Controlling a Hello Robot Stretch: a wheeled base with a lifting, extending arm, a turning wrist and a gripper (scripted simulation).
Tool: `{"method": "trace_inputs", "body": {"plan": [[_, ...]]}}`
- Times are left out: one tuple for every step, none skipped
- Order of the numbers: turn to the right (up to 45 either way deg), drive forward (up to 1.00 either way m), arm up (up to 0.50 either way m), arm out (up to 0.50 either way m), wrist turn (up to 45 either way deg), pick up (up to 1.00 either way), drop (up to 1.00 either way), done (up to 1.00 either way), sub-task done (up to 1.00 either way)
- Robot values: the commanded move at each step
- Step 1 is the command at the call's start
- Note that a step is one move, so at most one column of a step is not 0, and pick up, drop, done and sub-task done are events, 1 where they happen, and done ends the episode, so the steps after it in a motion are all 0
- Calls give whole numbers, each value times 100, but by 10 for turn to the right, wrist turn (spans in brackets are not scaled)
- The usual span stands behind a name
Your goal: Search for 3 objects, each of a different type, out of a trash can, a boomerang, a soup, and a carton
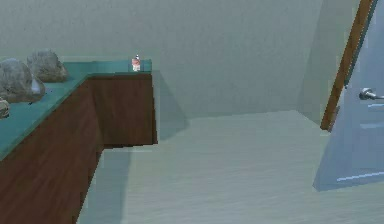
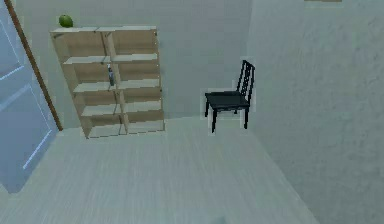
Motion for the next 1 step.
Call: {"method": "trace_inputs", "body": {"plan": [[-90, 0, 0, 0, 0, 0, 0, 0, 0]]}}
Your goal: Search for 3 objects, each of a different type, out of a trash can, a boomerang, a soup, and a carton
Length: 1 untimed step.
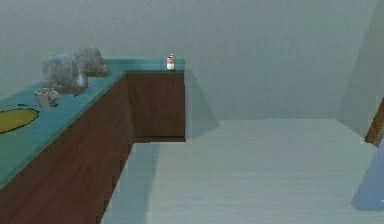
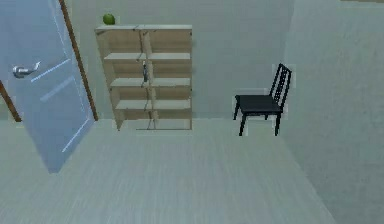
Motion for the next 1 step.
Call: {"method": "trace_inputs", "body": {"plan": [[0, 100, 0, 0, 0, 0, 0, 0, 0]]}}
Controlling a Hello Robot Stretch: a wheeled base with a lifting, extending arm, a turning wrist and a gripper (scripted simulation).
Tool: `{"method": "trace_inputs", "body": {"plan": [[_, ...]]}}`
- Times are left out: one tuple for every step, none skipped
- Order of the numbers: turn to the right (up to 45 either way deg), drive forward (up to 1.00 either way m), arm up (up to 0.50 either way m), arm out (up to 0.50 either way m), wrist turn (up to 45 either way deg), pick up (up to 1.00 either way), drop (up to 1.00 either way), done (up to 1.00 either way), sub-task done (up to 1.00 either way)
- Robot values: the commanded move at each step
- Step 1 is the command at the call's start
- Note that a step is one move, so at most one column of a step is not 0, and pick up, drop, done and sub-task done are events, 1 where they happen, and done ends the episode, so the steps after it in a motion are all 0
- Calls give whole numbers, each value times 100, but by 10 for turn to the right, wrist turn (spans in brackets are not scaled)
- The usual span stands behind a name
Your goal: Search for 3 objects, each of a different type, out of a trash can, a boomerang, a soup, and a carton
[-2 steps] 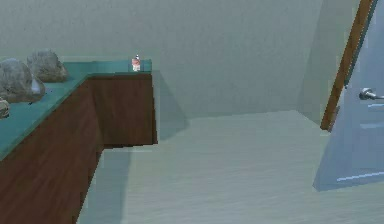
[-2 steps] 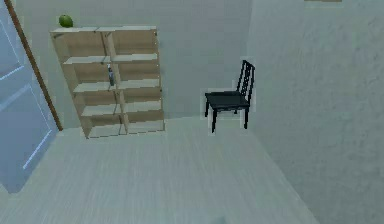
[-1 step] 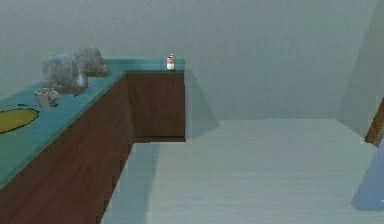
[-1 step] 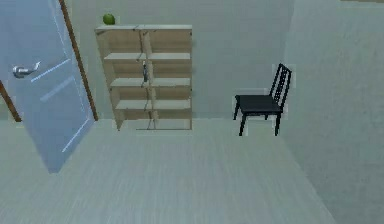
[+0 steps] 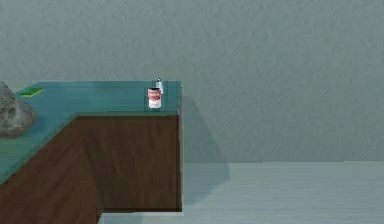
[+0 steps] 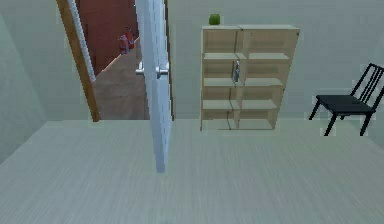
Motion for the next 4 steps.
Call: {"method": "trace_inputs", "body": {"plan": [[-30, 0, 0, 0, 0, 0, 0, 0, 0], [0, 50, 0, 0, 0, 0, 0, 0, 0], [-120, 0, 0, 0, 0, 0, 0, 0, 0], [0, 0, 0, 0, 0, 0, 0, 100, 0]]}}
